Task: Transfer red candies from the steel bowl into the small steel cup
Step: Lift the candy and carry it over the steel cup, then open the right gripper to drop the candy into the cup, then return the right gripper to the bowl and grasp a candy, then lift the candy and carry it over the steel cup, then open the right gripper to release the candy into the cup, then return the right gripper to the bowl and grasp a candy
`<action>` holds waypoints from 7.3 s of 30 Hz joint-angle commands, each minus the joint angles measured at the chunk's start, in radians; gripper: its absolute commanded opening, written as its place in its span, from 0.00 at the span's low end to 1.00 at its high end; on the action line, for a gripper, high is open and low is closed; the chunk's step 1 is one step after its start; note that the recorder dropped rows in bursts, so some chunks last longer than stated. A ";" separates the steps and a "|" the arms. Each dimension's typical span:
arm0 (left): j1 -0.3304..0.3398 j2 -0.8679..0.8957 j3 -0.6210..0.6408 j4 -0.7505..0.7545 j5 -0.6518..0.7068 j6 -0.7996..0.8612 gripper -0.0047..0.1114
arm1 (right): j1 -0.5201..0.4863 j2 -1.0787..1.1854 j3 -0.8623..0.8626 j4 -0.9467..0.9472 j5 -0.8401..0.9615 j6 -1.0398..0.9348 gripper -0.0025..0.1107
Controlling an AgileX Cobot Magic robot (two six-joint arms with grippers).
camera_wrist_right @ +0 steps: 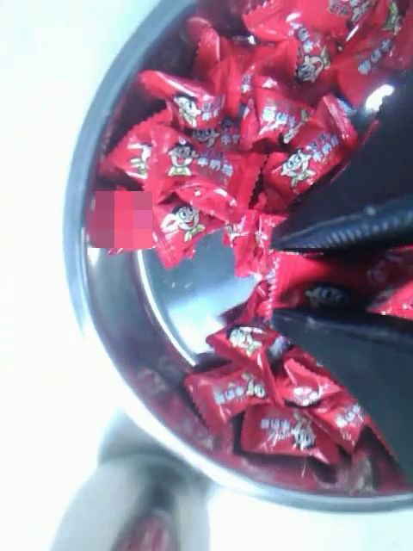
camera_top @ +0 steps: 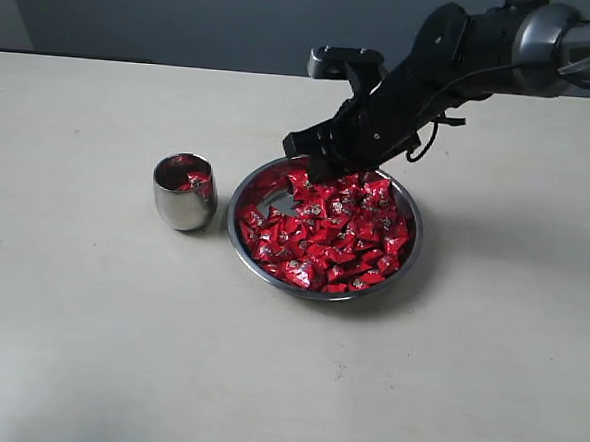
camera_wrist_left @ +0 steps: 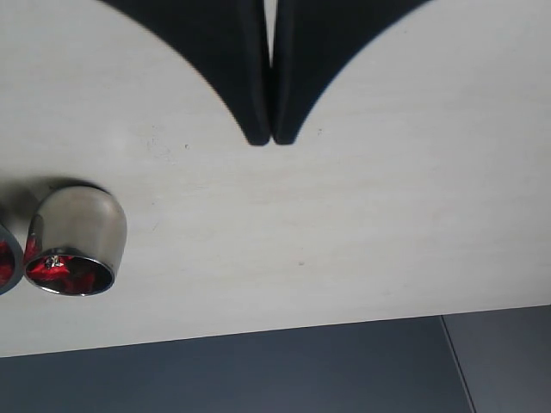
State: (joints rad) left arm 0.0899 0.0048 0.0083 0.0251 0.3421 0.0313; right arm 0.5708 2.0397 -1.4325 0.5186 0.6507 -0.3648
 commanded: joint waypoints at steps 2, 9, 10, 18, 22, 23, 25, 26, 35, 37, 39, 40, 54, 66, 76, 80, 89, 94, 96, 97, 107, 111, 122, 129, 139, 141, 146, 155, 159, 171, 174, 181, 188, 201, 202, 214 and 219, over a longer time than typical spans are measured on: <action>-0.001 -0.005 -0.008 0.002 -0.006 -0.002 0.04 | 0.012 -0.051 -0.018 0.115 0.021 -0.039 0.03; -0.001 -0.005 -0.008 0.002 -0.006 -0.002 0.04 | 0.109 -0.001 -0.188 0.141 0.054 -0.064 0.03; -0.001 -0.005 -0.008 0.002 -0.006 -0.002 0.04 | 0.123 0.016 -0.217 0.141 0.056 -0.062 0.03; -0.001 -0.005 -0.008 0.002 -0.006 -0.002 0.04 | 0.188 0.177 -0.403 0.137 0.080 -0.027 0.03; -0.001 -0.005 -0.008 0.002 -0.006 -0.002 0.04 | 0.198 0.229 -0.441 0.137 0.080 -0.020 0.03; -0.001 -0.005 -0.008 0.002 -0.006 -0.002 0.04 | 0.198 0.238 -0.443 0.137 0.080 -0.018 0.03; -0.001 -0.005 -0.008 0.002 -0.006 -0.002 0.04 | 0.198 0.253 -0.445 0.134 0.080 -0.009 0.03; -0.001 -0.005 -0.008 0.002 -0.006 -0.002 0.04 | 0.198 0.258 -0.445 0.134 0.077 0.000 0.03; -0.001 -0.005 -0.008 0.002 -0.006 -0.002 0.04 | 0.198 0.282 -0.448 0.177 0.054 0.003 0.03; -0.001 -0.005 -0.008 0.002 -0.006 -0.002 0.04 | 0.198 0.282 -0.448 0.185 0.052 0.003 0.06; -0.001 -0.005 -0.008 0.002 -0.006 -0.002 0.04 | 0.198 0.282 -0.448 0.188 0.051 0.003 0.17; -0.001 -0.005 -0.008 0.002 -0.006 -0.002 0.04 | 0.198 0.282 -0.448 0.188 0.052 0.003 0.23; -0.001 -0.005 -0.008 0.002 -0.006 -0.002 0.04 | 0.160 0.122 -0.446 -0.232 0.264 0.182 0.38; -0.001 -0.005 -0.008 0.002 -0.006 -0.002 0.04 | -0.034 0.067 -0.156 -0.150 0.249 0.093 0.38; -0.001 -0.005 -0.008 0.002 -0.006 -0.002 0.04 | -0.036 -0.009 0.014 -0.173 0.168 0.077 0.38; -0.001 -0.005 -0.008 0.002 -0.006 -0.002 0.04 | -0.036 -0.024 0.055 -0.194 0.155 0.077 0.38; -0.001 -0.005 -0.008 0.002 -0.006 -0.002 0.04 | -0.036 -0.024 0.096 -0.230 0.076 0.108 0.38; -0.001 -0.005 -0.008 0.002 -0.006 -0.002 0.04 | -0.036 -0.022 0.119 -0.220 0.023 0.113 0.38; -0.001 -0.005 -0.008 0.002 -0.006 -0.002 0.04 | -0.036 -0.014 0.121 -0.220 0.018 0.115 0.38; -0.001 -0.005 -0.008 0.002 -0.006 -0.002 0.04 | -0.036 -0.009 0.121 -0.220 0.020 0.117 0.38; -0.001 -0.005 -0.008 0.002 -0.006 -0.002 0.04 | -0.036 0.038 0.121 -0.217 0.026 0.158 0.27; -0.001 -0.005 -0.008 0.002 -0.006 -0.002 0.04 | -0.036 0.014 0.121 -0.217 0.026 0.158 0.02; -0.001 -0.005 -0.008 0.002 -0.006 -0.002 0.04 | -0.036 -0.105 0.121 -0.207 0.051 0.160 0.03; -0.001 -0.005 -0.008 0.002 -0.006 -0.002 0.04 | -0.017 -0.139 0.082 0.096 0.065 0.016 0.03; -0.001 -0.005 -0.008 0.002 -0.006 -0.002 0.04 | 0.109 0.023 -0.240 0.265 0.103 -0.037 0.03; -0.001 -0.005 -0.008 0.002 -0.006 -0.002 0.04 | 0.137 0.083 -0.328 0.255 0.113 0.004 0.03; -0.001 -0.005 -0.008 0.002 -0.006 -0.002 0.04 | 0.180 0.223 -0.516 0.180 0.139 0.095 0.03; -0.001 -0.005 -0.008 0.002 -0.006 -0.002 0.04 | 0.186 0.379 -0.672 0.155 0.202 0.140 0.03; -0.001 -0.005 -0.008 0.002 -0.006 -0.002 0.04 | 0.186 0.396 -0.672 0.110 0.200 0.152 0.03; -0.001 -0.005 -0.008 0.002 -0.006 -0.002 0.04 | 0.186 0.397 -0.720 0.057 0.260 0.185 0.03; -0.001 -0.005 -0.008 0.002 -0.006 -0.002 0.04 | 0.186 0.397 -0.748 0.056 0.282 0.185 0.03; -0.001 -0.005 -0.008 0.002 -0.006 -0.002 0.04 | 0.186 0.397 -0.748 0.028 0.318 0.183 0.36; -0.001 -0.005 -0.008 0.002 -0.006 -0.002 0.04 | 0.186 0.341 -0.748 -0.045 0.341 0.186 0.37; -0.001 -0.005 -0.008 0.002 -0.006 -0.002 0.04 | 0.061 0.238 -0.730 -0.215 0.566 0.267 0.37; -0.001 -0.005 -0.008 0.002 -0.006 -0.002 0.04 | 0.053 0.229 -0.718 -0.222 0.570 0.268 0.37; -0.001 -0.005 -0.008 0.002 -0.006 -0.002 0.04 | -0.012 -0.018 -0.265 -0.256 0.365 0.225 0.37; -0.001 -0.005 -0.008 0.002 -0.006 -0.002 0.04 | -0.012 -0.134 -0.068 -0.258 0.277 0.175 0.37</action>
State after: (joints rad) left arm 0.0899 0.0048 0.0083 0.0251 0.3421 0.0313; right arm 0.5630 1.9747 -1.5920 0.2663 0.9846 -0.1593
